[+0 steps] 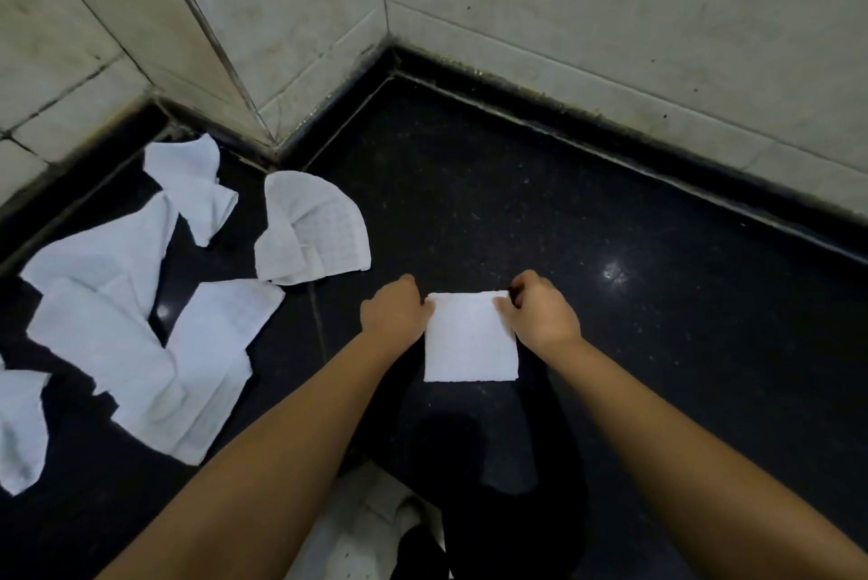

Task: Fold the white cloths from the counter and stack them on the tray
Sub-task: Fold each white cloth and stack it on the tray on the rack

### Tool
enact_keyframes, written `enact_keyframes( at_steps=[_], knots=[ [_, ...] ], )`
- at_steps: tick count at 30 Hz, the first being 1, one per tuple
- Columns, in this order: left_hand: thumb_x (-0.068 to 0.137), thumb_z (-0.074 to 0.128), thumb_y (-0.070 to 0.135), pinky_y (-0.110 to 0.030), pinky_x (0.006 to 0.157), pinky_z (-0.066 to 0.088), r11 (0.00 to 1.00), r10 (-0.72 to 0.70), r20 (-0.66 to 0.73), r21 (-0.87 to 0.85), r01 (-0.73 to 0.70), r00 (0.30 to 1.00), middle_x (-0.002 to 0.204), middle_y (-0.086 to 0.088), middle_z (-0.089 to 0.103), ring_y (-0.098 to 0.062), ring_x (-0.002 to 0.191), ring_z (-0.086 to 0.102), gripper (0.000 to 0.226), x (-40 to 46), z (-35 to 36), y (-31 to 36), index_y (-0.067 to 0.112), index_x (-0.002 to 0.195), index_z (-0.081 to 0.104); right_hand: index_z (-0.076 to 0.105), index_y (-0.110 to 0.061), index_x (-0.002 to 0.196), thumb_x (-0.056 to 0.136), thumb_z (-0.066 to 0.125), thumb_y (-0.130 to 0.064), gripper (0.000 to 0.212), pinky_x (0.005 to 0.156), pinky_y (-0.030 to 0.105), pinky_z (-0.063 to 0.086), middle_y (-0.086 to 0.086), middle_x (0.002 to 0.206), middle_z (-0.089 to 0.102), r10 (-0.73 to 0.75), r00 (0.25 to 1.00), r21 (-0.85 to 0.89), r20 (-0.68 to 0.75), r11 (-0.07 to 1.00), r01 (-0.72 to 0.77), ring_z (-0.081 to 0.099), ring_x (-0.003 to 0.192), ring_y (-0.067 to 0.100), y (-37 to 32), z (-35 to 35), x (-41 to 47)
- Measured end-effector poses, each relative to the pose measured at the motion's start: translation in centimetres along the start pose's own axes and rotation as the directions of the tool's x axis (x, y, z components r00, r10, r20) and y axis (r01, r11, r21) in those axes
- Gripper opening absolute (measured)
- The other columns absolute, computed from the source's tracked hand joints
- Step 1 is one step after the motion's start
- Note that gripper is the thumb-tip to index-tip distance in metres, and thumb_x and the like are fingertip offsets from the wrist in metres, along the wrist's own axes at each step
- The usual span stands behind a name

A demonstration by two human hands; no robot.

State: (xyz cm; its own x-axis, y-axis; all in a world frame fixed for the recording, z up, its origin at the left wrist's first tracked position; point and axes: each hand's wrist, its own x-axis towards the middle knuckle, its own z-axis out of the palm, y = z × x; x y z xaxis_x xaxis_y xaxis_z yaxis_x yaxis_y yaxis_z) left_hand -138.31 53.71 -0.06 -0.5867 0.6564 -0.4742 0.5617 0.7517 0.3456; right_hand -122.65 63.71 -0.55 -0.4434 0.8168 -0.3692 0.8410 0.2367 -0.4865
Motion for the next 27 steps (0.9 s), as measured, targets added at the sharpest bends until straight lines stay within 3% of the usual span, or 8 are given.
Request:
enact_keyframes(
  at_steps=[5,9,13,16,18,20,22,27],
  knots=[
    [0.096,0.043,0.044,-0.04,0.095,0.038,0.984,0.03,-0.089,0.18,-0.013,0.996,0.126,-0.01,0.053,-0.026,0.117,0.05,0.046,-2.3,2.0,0.0,0.008,0.124,0.046,0.055,-0.007,0.109,0.095,0.044,-0.043,0.04,0.068,0.032,0.045,0.006,0.099,0.061,0.116,0.992,-0.196,0.058,0.975,-0.103,0.058,0.084,0.021,0.1,0.1,-1.8],
    [0.097,0.045,0.036,-0.038,0.1,0.035,0.959,0.044,-0.102,0.282,-0.013,0.994,0.133,-0.01,0.045,-0.025,0.124,0.043,0.044,-3.3,3.2,0.7,0.009,0.131,0.041,0.054,-0.009,0.114,0.094,0.046,-0.038,0.036,0.087,0.037,0.046,0.008,0.115,0.059,0.116,0.993,-0.284,0.029,0.953,-0.103,0.058,0.105,0.026,-1.3,1.4,-3.4],
    [0.096,0.047,0.028,-0.038,0.097,0.038,0.998,0.016,-0.08,0.068,-0.011,0.997,0.126,-0.01,0.048,-0.026,0.119,0.044,0.032,-3.8,3.0,0.5,0.008,0.122,0.051,0.055,-0.01,0.114,0.093,0.048,-0.028,0.03,0.089,0.037,0.045,0.009,0.116,0.056,0.133,0.991,-0.258,0.014,0.958,-0.125,0.055,0.106,0.026,-2.0,1.8,-4.2],
    [0.092,0.053,0.018,-0.028,0.073,0.043,0.951,0.059,-0.083,-0.298,-0.081,0.995,0.094,-0.005,0.053,-0.019,0.089,0.051,0.009,-4.7,1.7,0.0,0.01,0.093,0.052,0.055,-0.008,0.102,0.089,0.053,-0.023,0.02,0.072,0.031,0.047,0.008,0.101,0.056,0.198,0.978,0.1,0.06,0.974,-0.203,0.056,0.089,0.022,-2.1,1.1,-4.8],
    [0.088,0.056,0.014,-0.023,0.059,0.037,0.848,0.086,-0.046,-0.521,-0.097,0.995,0.078,0.002,0.048,-0.013,0.072,0.046,0.015,-5.6,0.2,-0.3,0.015,0.077,0.046,0.056,-0.006,0.089,0.087,0.056,-0.016,0.01,0.066,0.031,0.048,0.01,0.095,0.06,0.242,0.962,0.489,0.13,0.828,-0.274,0.058,0.079,0.021,-2.0,0.2,-5.7],
    [0.085,0.057,0.012,-0.024,0.059,0.035,0.77,0.14,-0.016,-0.627,-0.119,0.99,0.076,0.001,0.048,-0.012,0.069,0.044,0.019,-6.6,-1.1,-0.3,0.017,0.071,0.045,0.059,-0.001,0.087,0.087,0.058,-0.006,0.005,0.068,0.036,0.051,0.014,0.091,0.064,0.271,0.926,0.747,0.262,0.551,-0.372,0.061,0.074,0.023,-1.8,-0.7,-7.0],
    [0.084,0.057,0.009,-0.026,0.062,0.038,0.741,0.199,0.01,-0.656,-0.143,0.98,0.079,0.0,0.05,-0.013,0.072,0.048,0.015,-7.8,-2.1,0.3,0.016,0.074,0.049,0.059,0.0,0.099,0.086,0.061,-0.003,0.013,0.063,0.037,0.051,0.011,0.086,0.064,0.266,0.887,0.82,0.377,0.35,-0.453,0.061,0.074,0.024,-1.3,-1.5,-8.6],
    [0.083,0.055,0.005,-0.029,0.065,0.044,0.719,0.328,0.105,-0.672,-0.176,0.939,0.089,-0.004,0.058,-0.016,0.079,0.057,0.015,-10.7,-1.7,3.3,0.01,0.097,0.056,0.06,-0.009,0.097,0.086,0.062,-0.009,0.012,0.06,0.034,0.049,0.005,0.089,0.066,0.242,0.875,0.873,0.418,0.159,-0.461,0.062,0.079,0.02,2.1,-3.3,-13.3]
  ],
)
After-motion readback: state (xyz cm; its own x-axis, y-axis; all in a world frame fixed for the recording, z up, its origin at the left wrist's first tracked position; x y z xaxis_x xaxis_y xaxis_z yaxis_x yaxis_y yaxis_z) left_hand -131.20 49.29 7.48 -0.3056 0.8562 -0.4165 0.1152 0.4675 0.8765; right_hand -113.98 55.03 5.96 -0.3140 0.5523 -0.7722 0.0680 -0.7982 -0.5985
